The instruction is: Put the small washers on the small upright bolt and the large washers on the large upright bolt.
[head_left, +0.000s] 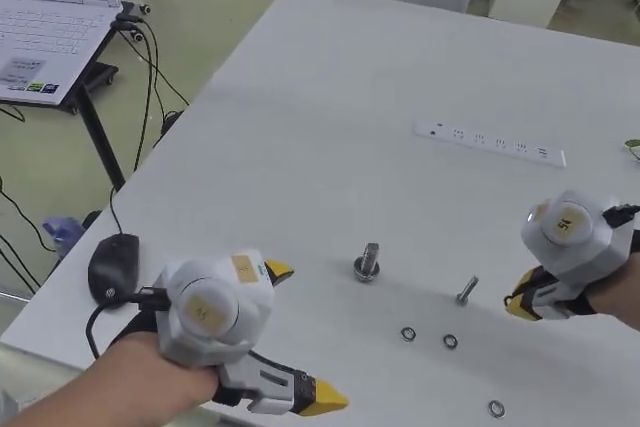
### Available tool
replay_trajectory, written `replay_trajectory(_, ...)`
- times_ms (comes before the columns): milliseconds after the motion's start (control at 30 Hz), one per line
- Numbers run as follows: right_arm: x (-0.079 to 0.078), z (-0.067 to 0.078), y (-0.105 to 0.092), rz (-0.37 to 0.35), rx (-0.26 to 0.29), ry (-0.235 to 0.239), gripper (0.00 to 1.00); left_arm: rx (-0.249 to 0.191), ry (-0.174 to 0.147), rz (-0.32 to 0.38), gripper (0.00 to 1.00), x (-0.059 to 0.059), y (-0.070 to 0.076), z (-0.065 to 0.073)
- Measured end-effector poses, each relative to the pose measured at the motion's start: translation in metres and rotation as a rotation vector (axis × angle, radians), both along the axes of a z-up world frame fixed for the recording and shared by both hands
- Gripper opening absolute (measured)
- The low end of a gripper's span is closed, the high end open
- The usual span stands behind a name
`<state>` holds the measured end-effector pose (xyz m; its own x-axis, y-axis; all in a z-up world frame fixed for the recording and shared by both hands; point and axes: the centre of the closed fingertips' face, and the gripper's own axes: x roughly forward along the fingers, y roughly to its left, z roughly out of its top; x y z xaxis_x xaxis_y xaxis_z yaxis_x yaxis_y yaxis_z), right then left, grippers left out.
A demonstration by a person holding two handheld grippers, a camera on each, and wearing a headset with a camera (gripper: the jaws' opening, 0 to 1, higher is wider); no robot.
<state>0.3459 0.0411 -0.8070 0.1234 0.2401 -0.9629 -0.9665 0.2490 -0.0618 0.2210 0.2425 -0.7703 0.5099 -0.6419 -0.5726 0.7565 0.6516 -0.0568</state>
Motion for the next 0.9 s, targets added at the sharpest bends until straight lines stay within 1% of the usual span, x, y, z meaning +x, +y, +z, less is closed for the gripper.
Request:
replay_trajectory(133, 0.005, 0.011, 0.011, 0.005, 0.013, 0.0, 0.12, 0.0, 0.004, 0.007, 0.92, 0.001, 0.001, -0.001)
replay_trajectory(200, 0.008, 0.014, 0.016, 0.013, 0.013, -0.001, 0.12, 0.005, 0.009, 0.007, 0.92, 0.001, 0.003, -0.003)
replay_trajectory(333, 0.011, 0.015, 0.025, 0.034, 0.011, 0.003, 0.12, 0.005, 0.013, 0.013, 0.93, 0.001, 0.004, -0.003)
replay_trajectory(433, 0.013, 0.014, 0.032, 0.048, 0.009, 0.007, 0.12, 0.006, 0.011, 0.013, 0.93, 0.002, 0.005, -0.003)
replay_trajectory(500, 0.013, 0.013, 0.036, 0.056, 0.006, 0.013, 0.12, 0.009, -0.003, 0.006, 0.93, 0.003, 0.005, -0.003)
replay_trajectory(600, 0.015, 0.009, 0.039, 0.068, -0.002, 0.014, 0.12, 0.01, -0.001, 0.007, 0.94, 0.003, 0.006, -0.003)
replay_trajectory(767, 0.014, 0.005, 0.042, 0.074, -0.007, 0.035, 0.12, 0.011, -0.004, 0.008, 0.95, 0.005, 0.007, -0.003)
replay_trajectory(900, 0.014, 0.001, 0.043, 0.083, -0.018, 0.042, 0.12, 0.014, 0.001, 0.001, 0.97, 0.003, 0.006, -0.006)
